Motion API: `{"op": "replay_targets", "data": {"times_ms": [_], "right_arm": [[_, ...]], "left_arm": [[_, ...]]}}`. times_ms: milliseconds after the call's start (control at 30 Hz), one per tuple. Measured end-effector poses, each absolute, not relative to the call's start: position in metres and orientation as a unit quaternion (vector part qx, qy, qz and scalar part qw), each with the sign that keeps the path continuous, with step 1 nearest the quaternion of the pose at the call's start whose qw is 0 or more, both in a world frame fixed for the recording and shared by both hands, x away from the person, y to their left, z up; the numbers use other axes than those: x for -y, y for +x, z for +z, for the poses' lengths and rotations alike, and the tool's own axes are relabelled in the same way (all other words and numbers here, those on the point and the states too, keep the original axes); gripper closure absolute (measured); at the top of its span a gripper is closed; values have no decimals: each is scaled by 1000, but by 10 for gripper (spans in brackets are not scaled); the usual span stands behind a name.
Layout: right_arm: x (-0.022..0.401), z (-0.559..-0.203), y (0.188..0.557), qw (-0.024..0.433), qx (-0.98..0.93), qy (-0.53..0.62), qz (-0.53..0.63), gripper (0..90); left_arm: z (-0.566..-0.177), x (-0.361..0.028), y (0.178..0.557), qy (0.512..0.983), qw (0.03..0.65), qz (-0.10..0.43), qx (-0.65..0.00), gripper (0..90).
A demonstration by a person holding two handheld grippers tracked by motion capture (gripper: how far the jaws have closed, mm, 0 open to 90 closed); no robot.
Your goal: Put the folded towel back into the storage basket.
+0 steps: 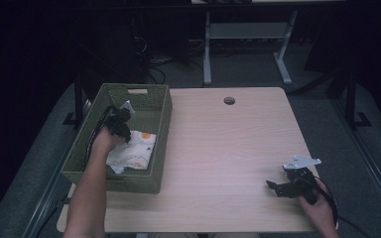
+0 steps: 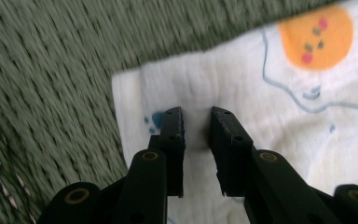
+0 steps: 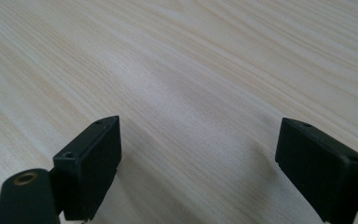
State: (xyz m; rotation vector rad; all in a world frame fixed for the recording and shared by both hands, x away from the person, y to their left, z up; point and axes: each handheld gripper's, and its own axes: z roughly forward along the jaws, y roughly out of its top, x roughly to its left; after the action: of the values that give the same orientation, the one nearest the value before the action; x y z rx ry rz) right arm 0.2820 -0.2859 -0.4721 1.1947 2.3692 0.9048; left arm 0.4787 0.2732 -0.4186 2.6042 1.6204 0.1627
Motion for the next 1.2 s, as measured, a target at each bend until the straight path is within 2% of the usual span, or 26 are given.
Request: {"op": "replay_targets", "data": {"times_ms": [133,333,467,567,733,933,1067,1100,1200], "right_arm": [[286,-471,281,168,-833,419,320,139],[285,-470,279,169,-833,417,321,139],[284,-470,280,172,-836,412,320,139],[283,-470,280,172,-836,412,320,139],[283,-471,280,170,-836,411,321,139],[283,-470,280,169,-835,410,325,139],[281,-469,280,170,-837,407,324,139],[280,-469,280,170,-837,406,325,139],[280,-469,280,170,-837,405,325,139]], "left_arm": [[-414,-277,476,841,33,49,-539,738],[-403,-279,471,837,40,101,-536,715],[-412,-284,470,834,36,75,-545,716],[-420,-287,468,827,38,52,-559,749],[-422,-289,462,823,30,39,-566,898],[-420,-292,454,809,15,34,-586,900],[-407,-296,452,803,45,64,-591,892],[-405,-297,451,803,62,67,-588,866],[-399,-293,452,806,96,64,-581,866]]}}
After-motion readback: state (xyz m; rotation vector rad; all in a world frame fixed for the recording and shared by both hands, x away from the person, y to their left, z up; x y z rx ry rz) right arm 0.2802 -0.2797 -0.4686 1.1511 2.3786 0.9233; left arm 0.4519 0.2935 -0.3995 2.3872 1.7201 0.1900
